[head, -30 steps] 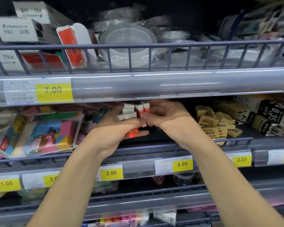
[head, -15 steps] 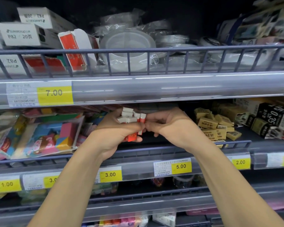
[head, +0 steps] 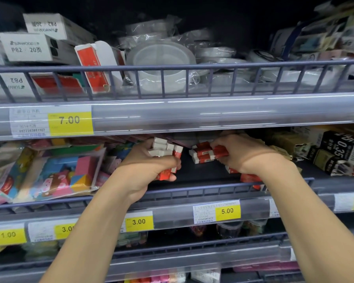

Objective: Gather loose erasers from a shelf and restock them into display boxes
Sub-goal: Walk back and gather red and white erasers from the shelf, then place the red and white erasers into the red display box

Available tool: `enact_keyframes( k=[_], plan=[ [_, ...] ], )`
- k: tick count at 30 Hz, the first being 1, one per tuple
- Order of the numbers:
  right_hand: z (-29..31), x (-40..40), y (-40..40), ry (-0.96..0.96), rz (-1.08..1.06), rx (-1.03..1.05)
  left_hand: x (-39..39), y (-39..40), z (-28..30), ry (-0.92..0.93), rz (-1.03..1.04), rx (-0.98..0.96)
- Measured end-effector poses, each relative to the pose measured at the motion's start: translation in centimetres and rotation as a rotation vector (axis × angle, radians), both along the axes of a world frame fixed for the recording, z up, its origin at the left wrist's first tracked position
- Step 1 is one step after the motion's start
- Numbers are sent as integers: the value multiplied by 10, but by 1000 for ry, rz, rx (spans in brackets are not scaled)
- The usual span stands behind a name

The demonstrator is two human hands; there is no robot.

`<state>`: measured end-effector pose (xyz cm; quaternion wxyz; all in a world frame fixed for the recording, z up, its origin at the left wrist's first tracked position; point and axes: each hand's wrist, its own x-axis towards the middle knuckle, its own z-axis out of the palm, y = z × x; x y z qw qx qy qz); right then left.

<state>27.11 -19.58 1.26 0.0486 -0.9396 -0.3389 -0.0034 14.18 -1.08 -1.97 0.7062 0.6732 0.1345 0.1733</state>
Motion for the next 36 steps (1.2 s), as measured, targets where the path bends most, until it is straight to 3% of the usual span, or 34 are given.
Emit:
enact_keyframes(
  k=[12,18,23,28,32,36],
  plan=[
    [-11,9,5,-71,52,47,0,0,1,7,-4,2],
    [-13,6,-1,-11,33,282,2,3,0,-27,8,11],
    [-26,-23,-11,244,144,806,-15,-2,3,-119,76,42],
    [-37,-67,-25,534,322,1103,-60,-6,10,-213,85,80],
    [-56,-103,-27,661,411,1137,-101,-7,-9,-213,76,57],
    [-89,-137,-25,791,424,1105,-150,-1,-52,-92,157,27]
  ],
)
